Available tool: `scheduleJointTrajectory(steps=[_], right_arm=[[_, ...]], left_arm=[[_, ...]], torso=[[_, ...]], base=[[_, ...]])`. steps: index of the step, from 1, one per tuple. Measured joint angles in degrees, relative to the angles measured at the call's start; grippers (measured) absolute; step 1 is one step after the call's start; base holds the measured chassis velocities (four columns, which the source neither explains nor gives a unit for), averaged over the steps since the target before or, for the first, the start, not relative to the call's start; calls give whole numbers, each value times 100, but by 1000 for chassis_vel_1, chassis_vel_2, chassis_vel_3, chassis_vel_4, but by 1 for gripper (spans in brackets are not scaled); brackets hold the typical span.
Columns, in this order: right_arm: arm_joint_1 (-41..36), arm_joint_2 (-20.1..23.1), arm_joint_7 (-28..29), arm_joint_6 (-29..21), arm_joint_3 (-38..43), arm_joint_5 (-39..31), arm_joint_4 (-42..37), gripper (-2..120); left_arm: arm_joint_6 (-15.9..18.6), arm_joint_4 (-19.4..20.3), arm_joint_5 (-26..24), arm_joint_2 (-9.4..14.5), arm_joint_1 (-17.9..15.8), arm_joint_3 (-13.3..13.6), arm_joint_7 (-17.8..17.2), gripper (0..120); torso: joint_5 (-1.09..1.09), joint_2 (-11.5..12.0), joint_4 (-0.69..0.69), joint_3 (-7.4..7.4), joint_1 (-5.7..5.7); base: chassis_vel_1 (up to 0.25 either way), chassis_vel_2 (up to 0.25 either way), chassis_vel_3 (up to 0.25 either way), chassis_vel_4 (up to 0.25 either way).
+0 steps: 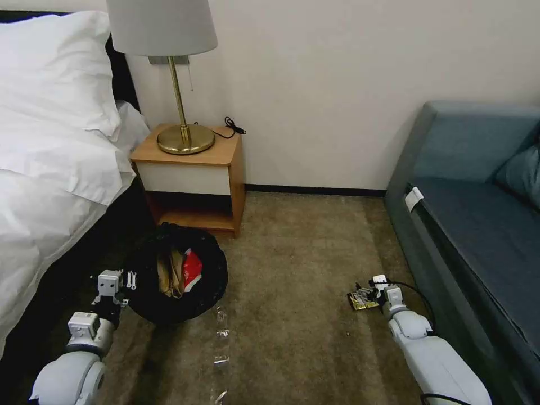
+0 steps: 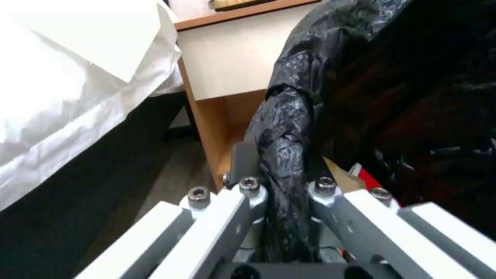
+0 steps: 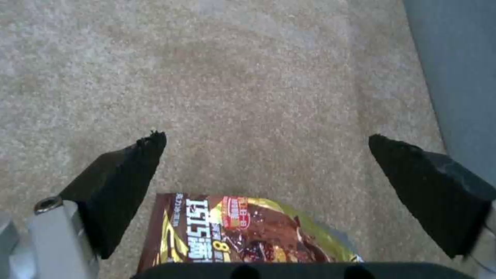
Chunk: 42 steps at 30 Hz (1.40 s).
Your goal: Pick up the trash bin, then pick up the garbage on the floor and place it into the trash bin.
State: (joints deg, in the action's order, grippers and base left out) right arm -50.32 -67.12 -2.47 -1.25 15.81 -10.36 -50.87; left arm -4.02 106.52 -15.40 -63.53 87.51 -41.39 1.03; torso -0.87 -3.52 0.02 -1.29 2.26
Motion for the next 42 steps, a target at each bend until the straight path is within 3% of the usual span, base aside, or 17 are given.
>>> scheduleJointTrajectory(steps=[11, 20, 27, 33, 35, 42], right_arm=[[-93, 112, 121, 12, -1, -2, -103, 100], [-362, 506, 192, -145, -209, -2, -491, 100], [-826, 804, 109, -180, -220, 393, -839, 100], [-1159, 1086, -453, 41, -83, 975, -889, 100], [-1279, 1186, -873, 168, 139, 1313, -818, 100], [-1267, 1305, -1413, 313, 332, 1573, -587, 100]], left_arm=[[-97, -63, -4, -48, -57, 41, 13, 3], [-118, 15, -17, -48, -29, 46, 27, 3], [-566, -417, -335, -23, -126, 4, 222, 3], [-856, -656, -684, -109, -137, -101, 607, 3], [-1046, -944, -825, -204, -182, -184, 788, 3], [-1079, -1094, -883, -435, -196, -345, 867, 3]], torso=[[0, 0, 0, 0, 0], [0, 0, 0, 0, 0], [1, 0, 0, 0, 0], [1, 0, 2, 0, 0], [1, -1, 1, 0, 0], [0, -1, 1, 0, 0]], base=[[-5, 5, 14, -5], [0, 0, 0, 0], [0, 0, 0, 0], [0, 0, 0, 0], [0, 0, 0, 0], [0, 0, 0, 0]])
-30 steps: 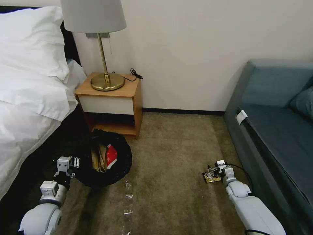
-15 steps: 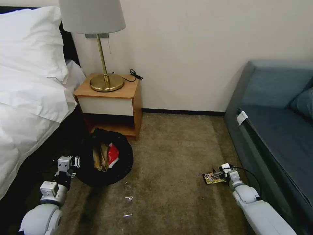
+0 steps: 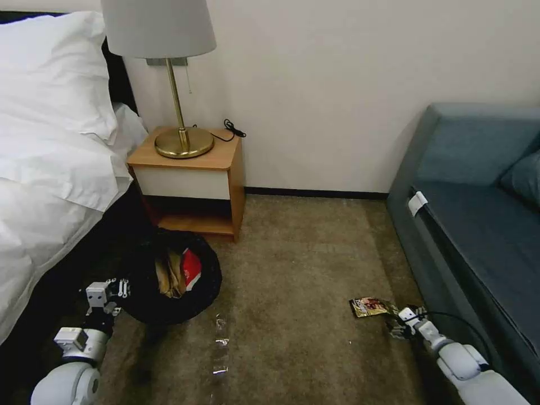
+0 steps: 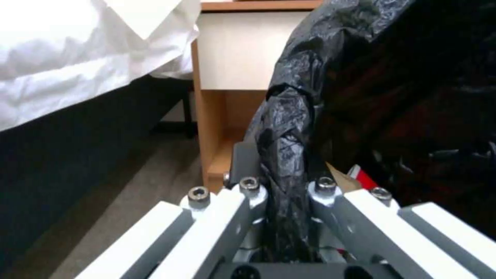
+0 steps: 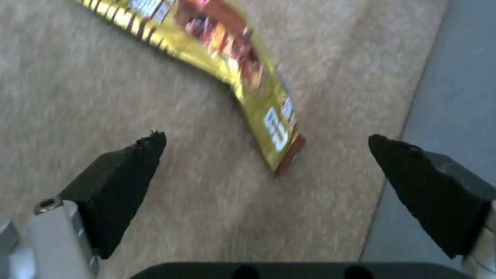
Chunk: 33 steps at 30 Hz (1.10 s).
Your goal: Pick up the trash bin, then pick up the garbage on the floor and place it into the trash bin.
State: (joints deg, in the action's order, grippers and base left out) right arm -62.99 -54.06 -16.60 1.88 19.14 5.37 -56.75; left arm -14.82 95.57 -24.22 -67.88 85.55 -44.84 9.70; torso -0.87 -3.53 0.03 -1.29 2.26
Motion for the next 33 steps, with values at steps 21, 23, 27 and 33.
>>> scheduleJointTrajectory(steps=[21, 23, 27, 33], right_arm=[[919, -337, -385, 322, -261, 1187, 1042, 100], [1122, -428, -386, 348, -341, 1216, 1269, 100], [1460, -590, -367, 372, -470, 1272, 1626, 100], [2106, -879, -313, 416, -657, 1379, 2285, 100]], left_arm=[[-24, 485, -191, -171, 456, -577, 311, 3], [-47, 522, -235, -188, 454, -582, 326, 3], [-50, 675, -315, -188, 473, -577, 363, 3], [-50, 870, -472, -133, 538, -659, 459, 3]], torso=[[0, 0, -1, 0, 0], [-1, 0, -1, 0, 0], [-2, 1, 0, -1, 0], [-2, 2, 0, -1, 0]], base=[[0, 0, 0, 0], [0, 0, 0, 0], [0, 0, 0, 0], [0, 0, 0, 0]])
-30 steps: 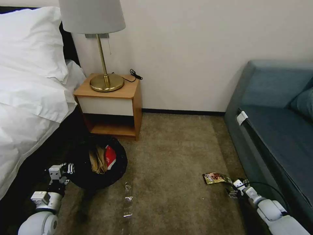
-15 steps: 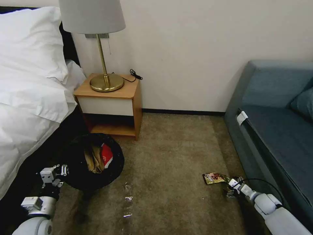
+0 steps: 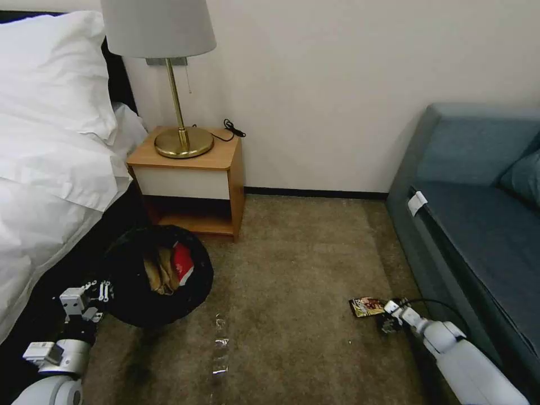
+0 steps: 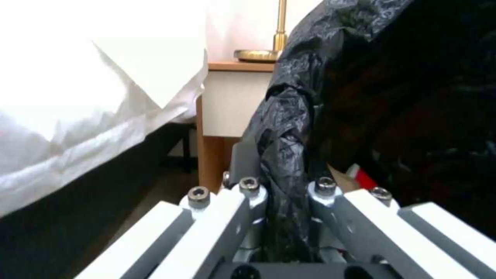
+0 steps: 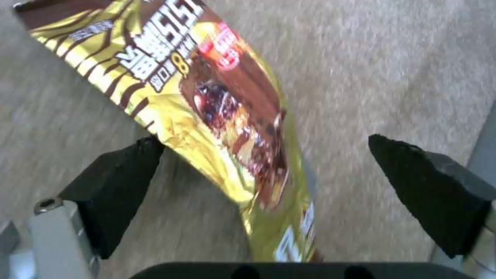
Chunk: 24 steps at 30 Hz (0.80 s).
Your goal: Pick up the trash bin, then pick up the garbage on the floor and place it into the trash bin.
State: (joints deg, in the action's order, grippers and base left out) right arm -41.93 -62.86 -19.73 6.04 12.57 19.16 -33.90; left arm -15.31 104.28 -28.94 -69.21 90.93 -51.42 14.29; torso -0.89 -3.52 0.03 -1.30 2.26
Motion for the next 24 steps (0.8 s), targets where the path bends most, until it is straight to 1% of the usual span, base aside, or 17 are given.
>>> scheduleJointTrajectory(steps=[1, 4, 8, 12, 14, 20, 24], right_arm=[[200, -96, 0, 4, -38, 42, 221, 100], [323, -143, -17, 4, -59, 91, 395, 100], [383, -153, -76, -23, -91, 137, 537, 100], [385, -200, -101, -56, -86, 160, 595, 100], [386, -273, -109, -70, -55, 177, 646, 100], [431, -379, -157, -82, -23, 161, 739, 100], [453, -421, -226, -86, 32, 158, 858, 100]], left_arm=[[-2, 61, -66, 22, 66, -60, 51, 3], [-15, 102, -125, 52, 147, -134, 121, 3], [-26, 127, -240, 122, 229, -247, 160, 3], [-30, 127, -295, 138, 212, -280, 173, 3], [-30, 126, -324, 134, 187, -281, 170, 3], [-43, 126, -353, 127, 180, -266, 180, 3], [-62, 115, -426, 147, 203, -294, 198, 3]], torso=[[2, 0, -3, 0, 0], [1, 0, -4, 0, 0], [0, 0, 0, 0, 0], [-1, 0, 1, 1, 0], [-10, -1, 2, 3, -1], [-10, -2, 4, 4, -1], [-11, -4, 1, 5, -1]], base=[[0, 0, 0, 0], [0, 0, 0, 0], [0, 0, 0, 0], [0, 0, 0, 0], [0, 0, 0, 0], [0, 0, 0, 0], [0, 0, 0, 0]])
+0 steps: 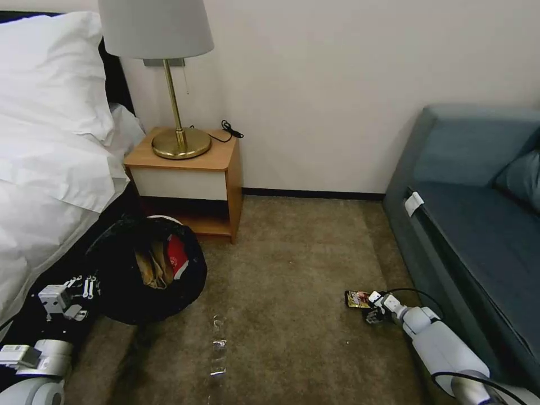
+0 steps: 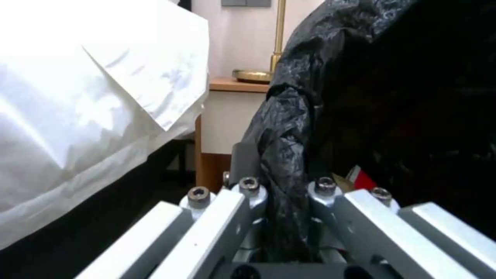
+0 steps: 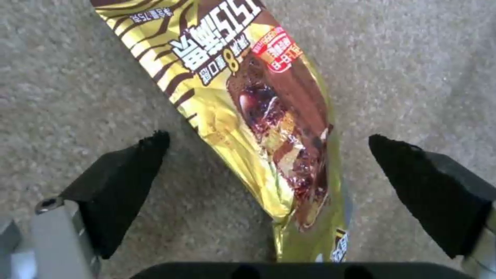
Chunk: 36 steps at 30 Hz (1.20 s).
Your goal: Pick up the trash bin, then pick up the garbage on the floor and place it into the trash bin.
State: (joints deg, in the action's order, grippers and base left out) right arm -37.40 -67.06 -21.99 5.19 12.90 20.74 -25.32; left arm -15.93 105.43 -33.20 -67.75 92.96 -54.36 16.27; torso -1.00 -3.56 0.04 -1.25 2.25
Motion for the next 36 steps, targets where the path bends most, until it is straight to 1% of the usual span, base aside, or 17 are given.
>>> scheduleJointTrajectory(steps=[3, 4, 6, 8, 9, 11, 13, 18, 19, 20, 21, 23, 27, 28, 34, 35, 36], right_arm=[[1, -53, -75, 3, 46, -3, 70, 89], [1, -53, -75, 3, 46, -3, 70, 89], [-13, -99, -155, 5, 56, -30, 78, 78], [-20, -110, -178, 6, 57, -38, 78, 74], [-33, -115, -209, 7, 57, -62, 78, 66], [-37, -114, -222, 8, 57, -78, 78, 62], [-47, -90, -249, 9, 57, -108, 79, 51], [-71, -51, -294, 11, 75, -135, 81, 36], [-71, -51, -294, 11, 75, -135, 81, 36], [-91, -38, -296, 12, 82, -157, 72, 28], [-91, -38, -296, 12, 82, -157, 72, 28], [-132, -13, -288, 12, 81, -196, 4, 14], [-164, 16, -281, 11, 69, -220, -50, 6], [-175, 41, -258, 10, 68, -244, -96, 0], [-310, 219, -216, 2, 46, -277, -408, 0], [-356, 303, -193, -3, 42, -274, -494, 0], [-397, 354, -192, 25, 37, -273, -577, 0]], left_arm=[[-11, -23, -39, 15, 8, -15, 3, 3], [-11, -23, -39, 15, 8, -15, 3, 3], [-12, -38, -52, 15, -9, -14, 6, 3], [-12, -41, -54, 14, -19, -12, 7, 3], [-12, -44, -55, 13, -32, -2, 6, 3], [-12, -46, -54, 13, -37, 3, 6, 3], [-12, -68, -54, 14, -45, 9, 7, 3], [-13, -104, -40, 7, -48, 32, 18, 3], [-13, -104, -40, 7, -48, 32, 18, 3], [-25, -123, -14, 0, -49, 46, 33, 3], [-25, -123, -14, 0, -49, 46, 33, 3], [-50, -175, 32, -8, -50, 74, 51, 3], [-73, -207, 47, -11, -50, 79, 60, 3], [-88, -232, 57, -12, -47, 84, 69, 3], [-128, -334, 88, -12, -58, 103, 88, 3], [-140, -362, 91, -14, -73, 109, 87, 3], [-140, -392, 100, -14, -93, 130, 87, 3]], torso=[[-3, -2, 2, 1, -1], [-3, -2, 2, 1, -1], [-4, -3, 3, 1, -1], [-3, -3, 3, 0, -1], [2, -3, 3, 0, -1], [4, -2, 2, -1, -1], [16, 0, -2, -2, -1], [20, 2, -6, -4, -1], [20, 2, -6, -4, -1], [22, 3, -6, -5, -1], [22, 3, -6, -5, -1], [25, 5, -7, -7, 0], [28, 6, -8, -8, 1], [32, 8, -10, -8, 1], [34, 10, -10, -10, 4], [15, 10, -8, -9, 4], [8, 10, 2, -9, 4]], base=[[0, 0, 0, 0], [0, 0, 0, 0], [0, 0, 0, 0], [0, 0, 0, 0], [0, 0, 0, 0], [0, 0, 0, 0], [0, 0, 0, 0], [0, 0, 0, 0], [0, 0, 0, 0], [0, 0, 0, 0], [0, 0, 0, 0], [0, 0, 0, 0], [0, 0, 0, 0], [0, 0, 0, 0], [0, 0, 0, 0], [0, 0, 0, 0], [0, 0, 0, 0]])
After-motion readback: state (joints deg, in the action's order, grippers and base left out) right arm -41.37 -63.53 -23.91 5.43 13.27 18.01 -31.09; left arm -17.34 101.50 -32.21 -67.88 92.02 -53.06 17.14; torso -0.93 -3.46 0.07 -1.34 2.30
